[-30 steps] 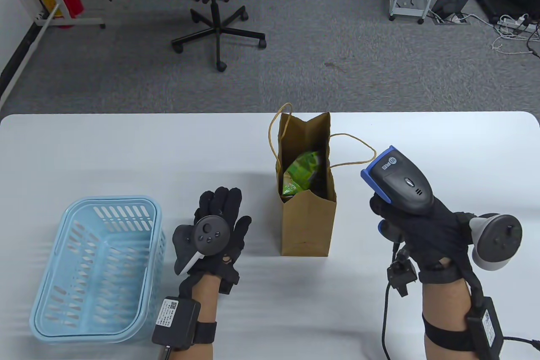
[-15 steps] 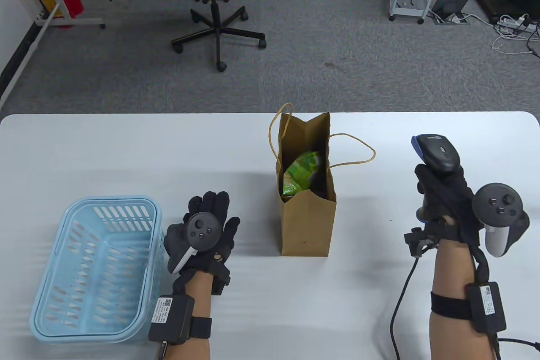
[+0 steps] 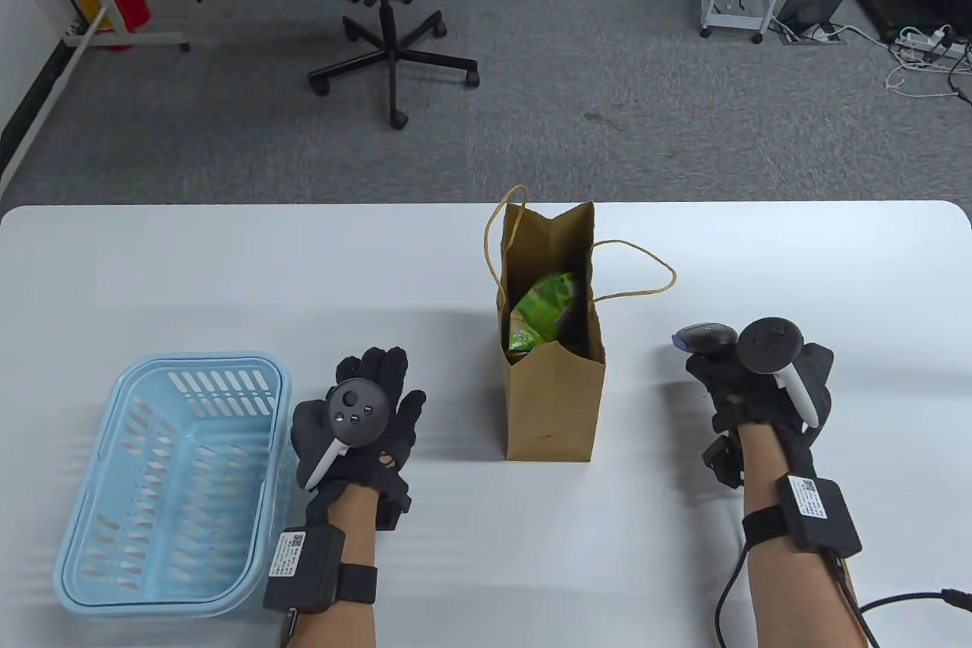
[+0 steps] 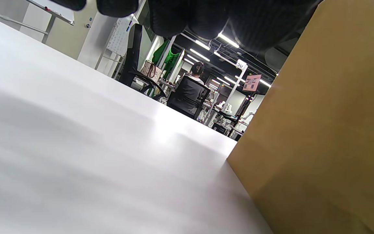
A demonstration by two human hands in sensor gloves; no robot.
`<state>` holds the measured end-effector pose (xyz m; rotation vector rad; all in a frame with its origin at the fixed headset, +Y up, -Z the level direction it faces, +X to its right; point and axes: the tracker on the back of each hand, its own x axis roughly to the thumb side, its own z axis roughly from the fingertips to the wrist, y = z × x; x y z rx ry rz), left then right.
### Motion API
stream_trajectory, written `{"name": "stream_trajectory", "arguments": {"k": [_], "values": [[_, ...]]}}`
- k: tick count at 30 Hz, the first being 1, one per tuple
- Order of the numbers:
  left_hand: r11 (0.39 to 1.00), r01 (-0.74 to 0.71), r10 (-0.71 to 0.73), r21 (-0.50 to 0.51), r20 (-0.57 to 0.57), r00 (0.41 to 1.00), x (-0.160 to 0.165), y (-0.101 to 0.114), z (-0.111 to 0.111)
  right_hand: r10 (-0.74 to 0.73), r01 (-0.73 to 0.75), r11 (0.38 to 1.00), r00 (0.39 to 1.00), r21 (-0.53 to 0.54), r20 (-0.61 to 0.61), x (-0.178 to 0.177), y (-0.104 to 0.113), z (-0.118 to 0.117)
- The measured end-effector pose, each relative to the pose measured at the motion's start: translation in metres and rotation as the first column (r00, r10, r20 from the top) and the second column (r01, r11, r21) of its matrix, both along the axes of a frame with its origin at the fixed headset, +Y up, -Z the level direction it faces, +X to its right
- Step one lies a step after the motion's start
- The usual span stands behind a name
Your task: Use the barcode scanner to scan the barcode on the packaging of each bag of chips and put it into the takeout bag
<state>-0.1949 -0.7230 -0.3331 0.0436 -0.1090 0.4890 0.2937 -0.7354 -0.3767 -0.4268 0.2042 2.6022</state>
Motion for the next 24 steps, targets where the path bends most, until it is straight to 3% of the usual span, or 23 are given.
{"name": "stream_trajectory", "arguments": {"k": [5,9,17,21,24], "values": [[1.0,0.001,-0.001,-0.011,0.002,1.0,0.001,-0.001,0.0,0.13,-0.13,0.99,0.991,-0.062,-0.004,-0.003,-0.012,-0.004],[1.0,0.013,-0.013,-0.021,0.008,1.0,0.003,-0.003,-0.001,0.136,-0.135,0.986,0.991,-0.098,0.005,-0.001,-0.018,-0.004],[0.999,0.006,-0.005,-0.041,0.028,1.0,0.005,-0.003,-0.002,0.201,-0.199,0.973,0.98,-0.116,0.0,-0.003,-0.014,0.002],[0.999,-0.019,0.022,-0.045,0.048,0.999,0.005,0.0,-0.002,0.156,-0.158,0.986,0.987,0.058,0.037,-0.014,0.011,0.021],[0.998,-0.047,0.049,-0.031,0.07,0.996,0.008,0.004,0.001,0.122,-0.113,0.977,0.992,0.182,-0.04,-0.031,0.029,0.039]]}}
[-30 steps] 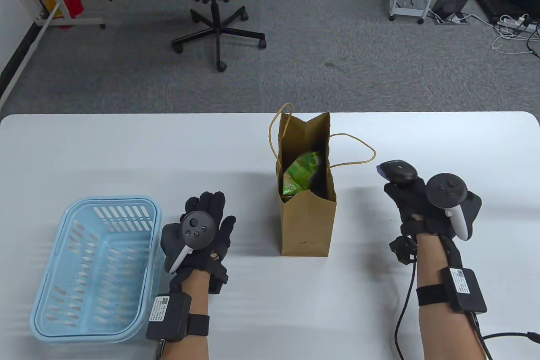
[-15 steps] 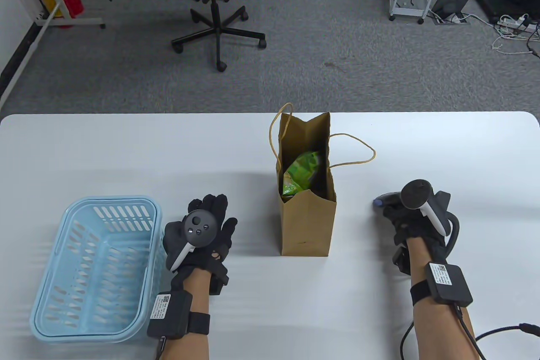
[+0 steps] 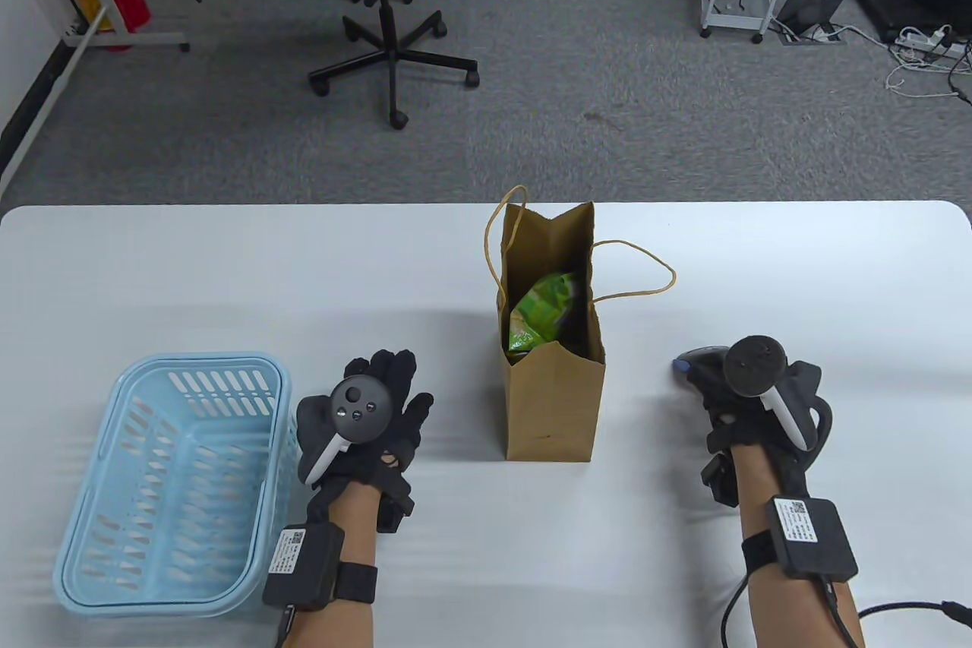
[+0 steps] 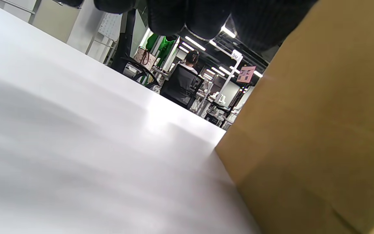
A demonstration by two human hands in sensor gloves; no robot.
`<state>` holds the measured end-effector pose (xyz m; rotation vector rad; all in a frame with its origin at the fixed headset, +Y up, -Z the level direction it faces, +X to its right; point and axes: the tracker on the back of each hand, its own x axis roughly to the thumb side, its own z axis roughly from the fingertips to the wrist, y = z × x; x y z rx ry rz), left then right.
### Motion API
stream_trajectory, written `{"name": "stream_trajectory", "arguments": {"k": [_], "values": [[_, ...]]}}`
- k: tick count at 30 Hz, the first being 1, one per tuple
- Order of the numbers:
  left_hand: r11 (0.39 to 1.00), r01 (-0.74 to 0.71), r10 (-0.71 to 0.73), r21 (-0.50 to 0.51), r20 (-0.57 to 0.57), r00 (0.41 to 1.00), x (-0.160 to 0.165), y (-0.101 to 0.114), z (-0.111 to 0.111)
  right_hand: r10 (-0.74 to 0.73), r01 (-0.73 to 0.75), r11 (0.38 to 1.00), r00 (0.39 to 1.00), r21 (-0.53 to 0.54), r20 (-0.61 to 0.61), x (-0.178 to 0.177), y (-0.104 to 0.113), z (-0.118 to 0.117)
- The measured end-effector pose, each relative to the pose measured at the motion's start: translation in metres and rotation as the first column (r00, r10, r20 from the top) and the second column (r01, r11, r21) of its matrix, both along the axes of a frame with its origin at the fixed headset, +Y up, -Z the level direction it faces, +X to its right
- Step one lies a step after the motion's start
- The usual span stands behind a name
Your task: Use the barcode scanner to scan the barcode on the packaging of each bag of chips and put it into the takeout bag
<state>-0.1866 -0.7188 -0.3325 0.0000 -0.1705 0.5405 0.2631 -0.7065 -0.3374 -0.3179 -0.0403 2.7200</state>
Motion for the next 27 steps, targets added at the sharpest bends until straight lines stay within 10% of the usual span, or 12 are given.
{"name": "stream_trajectory", "arguments": {"k": [12,27], "values": [[0.992,0.086,-0.062,-0.093,0.237,0.97,0.029,0.006,0.008,0.023,0.05,0.991,0.853,0.124,-0.522,-0.076,-0.012,0.052],[0.941,0.236,-0.138,-0.242,0.361,0.922,0.047,-0.025,0.003,0.158,-0.155,0.986,0.75,0.062,-0.642,-0.079,-0.044,0.049]]}}
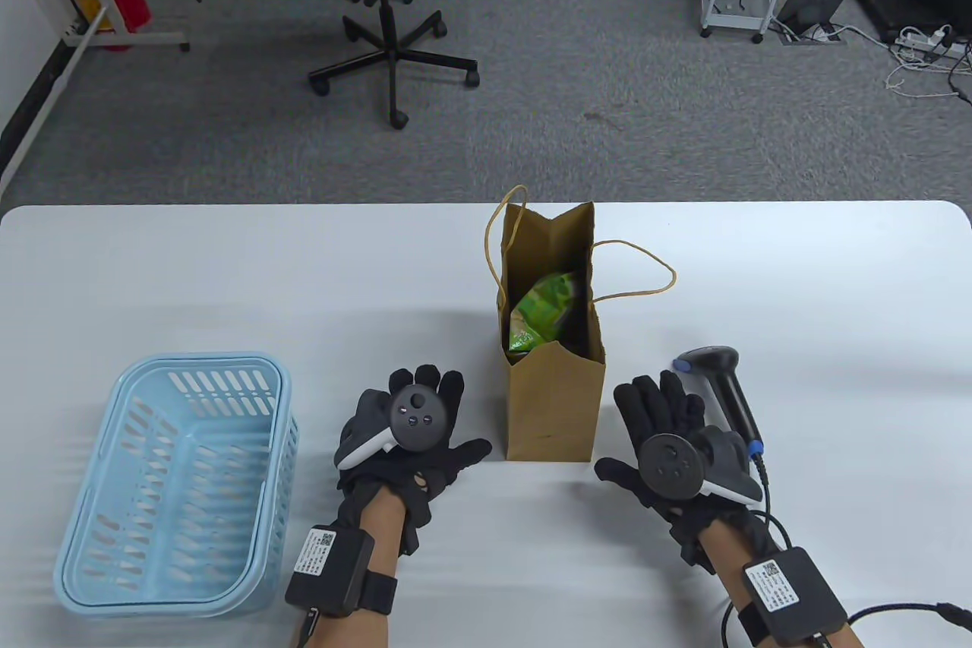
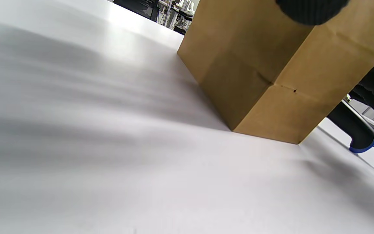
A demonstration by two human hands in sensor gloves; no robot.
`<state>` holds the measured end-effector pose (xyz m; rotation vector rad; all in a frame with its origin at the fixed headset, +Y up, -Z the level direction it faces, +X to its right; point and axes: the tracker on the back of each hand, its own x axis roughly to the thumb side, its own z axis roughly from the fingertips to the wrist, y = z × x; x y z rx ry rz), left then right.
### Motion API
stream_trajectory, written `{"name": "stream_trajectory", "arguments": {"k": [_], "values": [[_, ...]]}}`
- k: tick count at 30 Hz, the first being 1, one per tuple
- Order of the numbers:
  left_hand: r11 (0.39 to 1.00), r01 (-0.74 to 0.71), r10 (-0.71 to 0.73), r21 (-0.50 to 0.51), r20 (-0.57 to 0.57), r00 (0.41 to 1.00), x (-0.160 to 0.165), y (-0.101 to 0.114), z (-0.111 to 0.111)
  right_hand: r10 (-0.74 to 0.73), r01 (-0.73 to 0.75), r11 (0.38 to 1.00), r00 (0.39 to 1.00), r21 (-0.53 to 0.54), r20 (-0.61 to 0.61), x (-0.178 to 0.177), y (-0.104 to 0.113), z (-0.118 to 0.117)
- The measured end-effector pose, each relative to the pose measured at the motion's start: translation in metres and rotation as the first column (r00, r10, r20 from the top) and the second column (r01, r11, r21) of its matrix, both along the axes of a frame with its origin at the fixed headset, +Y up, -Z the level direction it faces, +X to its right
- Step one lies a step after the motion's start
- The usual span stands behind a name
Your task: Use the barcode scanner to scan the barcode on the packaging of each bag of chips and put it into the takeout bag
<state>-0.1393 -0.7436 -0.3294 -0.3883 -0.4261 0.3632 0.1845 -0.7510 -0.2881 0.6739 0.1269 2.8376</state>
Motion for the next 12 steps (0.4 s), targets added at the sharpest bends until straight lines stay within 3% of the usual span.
{"name": "stream_trajectory", "arguments": {"k": [12], "values": [[0.999,0.028,-0.027,-0.022,0.011,1.0,0.0012,-0.0022,0.0007,0.081,-0.081,0.997,0.997,-0.015,-0.005,-0.0053,-0.0048,0.0009]]}}
